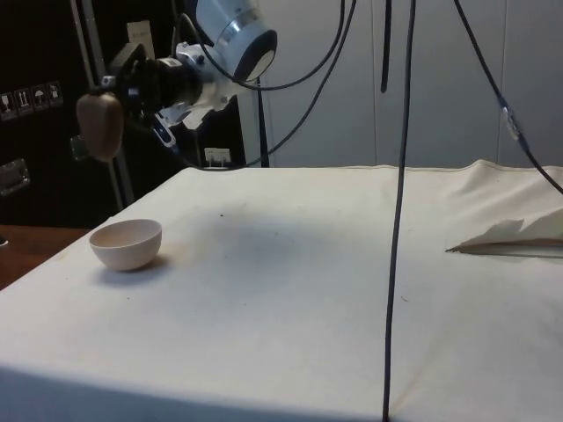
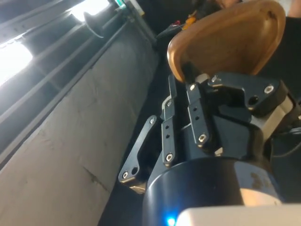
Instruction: Pour the coffee beans from the cup into the bowl.
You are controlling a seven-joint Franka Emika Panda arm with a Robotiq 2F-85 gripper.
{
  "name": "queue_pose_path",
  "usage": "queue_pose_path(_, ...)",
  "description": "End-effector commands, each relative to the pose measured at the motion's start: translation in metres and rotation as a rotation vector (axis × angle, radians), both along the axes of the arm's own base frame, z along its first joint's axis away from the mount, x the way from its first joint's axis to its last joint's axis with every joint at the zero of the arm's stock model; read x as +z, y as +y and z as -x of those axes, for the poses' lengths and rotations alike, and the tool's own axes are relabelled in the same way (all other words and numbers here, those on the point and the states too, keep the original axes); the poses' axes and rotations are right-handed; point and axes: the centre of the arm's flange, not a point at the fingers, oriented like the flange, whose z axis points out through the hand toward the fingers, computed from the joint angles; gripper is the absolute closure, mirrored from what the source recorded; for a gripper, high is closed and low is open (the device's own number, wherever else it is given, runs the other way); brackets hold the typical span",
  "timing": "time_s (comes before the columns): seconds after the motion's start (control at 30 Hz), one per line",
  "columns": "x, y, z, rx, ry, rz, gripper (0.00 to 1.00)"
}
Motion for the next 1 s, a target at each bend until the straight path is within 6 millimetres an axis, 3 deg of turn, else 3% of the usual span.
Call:
queue_pose_path(0.0, 0.000, 0.001, 0.003, -0.001, 0.010, 0.020, 1.00)
queue_pose_path(0.97, -0.008, 0.002, 0.046, 0.163, 0.025, 0.200, 1.00)
